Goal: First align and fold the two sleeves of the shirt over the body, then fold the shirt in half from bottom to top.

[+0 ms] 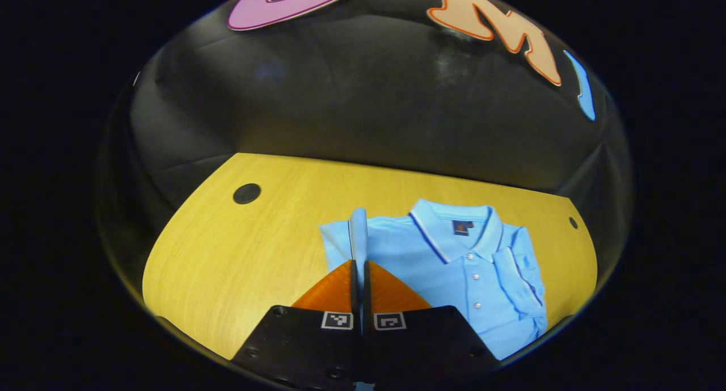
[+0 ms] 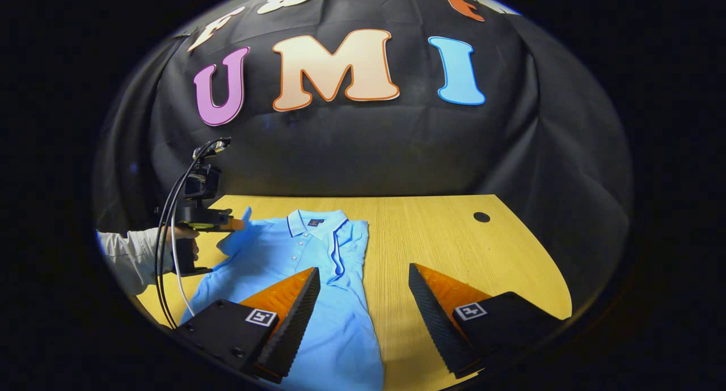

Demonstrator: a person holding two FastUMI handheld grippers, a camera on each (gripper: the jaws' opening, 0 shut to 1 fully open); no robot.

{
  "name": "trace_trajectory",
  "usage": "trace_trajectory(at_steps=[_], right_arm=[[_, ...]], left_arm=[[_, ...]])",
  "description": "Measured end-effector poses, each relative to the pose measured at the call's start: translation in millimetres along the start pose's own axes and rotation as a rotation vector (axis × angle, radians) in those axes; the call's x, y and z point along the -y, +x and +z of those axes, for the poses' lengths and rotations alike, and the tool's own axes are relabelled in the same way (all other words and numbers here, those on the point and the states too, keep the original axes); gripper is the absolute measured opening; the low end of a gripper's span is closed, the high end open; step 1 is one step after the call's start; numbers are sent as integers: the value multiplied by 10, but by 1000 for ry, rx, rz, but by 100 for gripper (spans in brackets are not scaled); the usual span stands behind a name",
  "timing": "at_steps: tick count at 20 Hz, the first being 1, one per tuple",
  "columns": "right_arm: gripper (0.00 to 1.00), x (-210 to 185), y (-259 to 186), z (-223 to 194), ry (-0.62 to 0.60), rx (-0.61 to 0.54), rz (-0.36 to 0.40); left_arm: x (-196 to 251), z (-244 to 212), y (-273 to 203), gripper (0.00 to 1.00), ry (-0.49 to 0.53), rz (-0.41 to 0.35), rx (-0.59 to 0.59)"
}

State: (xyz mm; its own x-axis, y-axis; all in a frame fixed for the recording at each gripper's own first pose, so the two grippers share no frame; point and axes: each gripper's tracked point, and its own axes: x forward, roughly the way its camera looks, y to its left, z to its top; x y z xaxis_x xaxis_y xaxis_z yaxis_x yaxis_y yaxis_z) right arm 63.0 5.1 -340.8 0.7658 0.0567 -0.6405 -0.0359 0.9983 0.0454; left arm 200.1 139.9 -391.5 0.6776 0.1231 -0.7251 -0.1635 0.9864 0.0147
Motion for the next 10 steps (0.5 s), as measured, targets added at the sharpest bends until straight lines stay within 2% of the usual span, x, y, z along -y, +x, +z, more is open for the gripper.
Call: trace_trajectory(at_steps=[2,6,7,9,10], right_arm=[[94,107,-31,-24,12,-3,-1],[94,342,-38,-77,24,-7,-13],[97,410,-44,-76,29,-10,-17],[94,511,-39,-70,37,-7,-12],[98,547,-33,-77,37,-5,-6]], left_arm=[[223,-55,8,0,12,-26,-11],[572,-240,84,0,36,-47,-43],[642,-281,99,0,37,-53,-53],[760,-377,128,0,37,-58,-69],[795,-432,155,0,37,-53,-74]])
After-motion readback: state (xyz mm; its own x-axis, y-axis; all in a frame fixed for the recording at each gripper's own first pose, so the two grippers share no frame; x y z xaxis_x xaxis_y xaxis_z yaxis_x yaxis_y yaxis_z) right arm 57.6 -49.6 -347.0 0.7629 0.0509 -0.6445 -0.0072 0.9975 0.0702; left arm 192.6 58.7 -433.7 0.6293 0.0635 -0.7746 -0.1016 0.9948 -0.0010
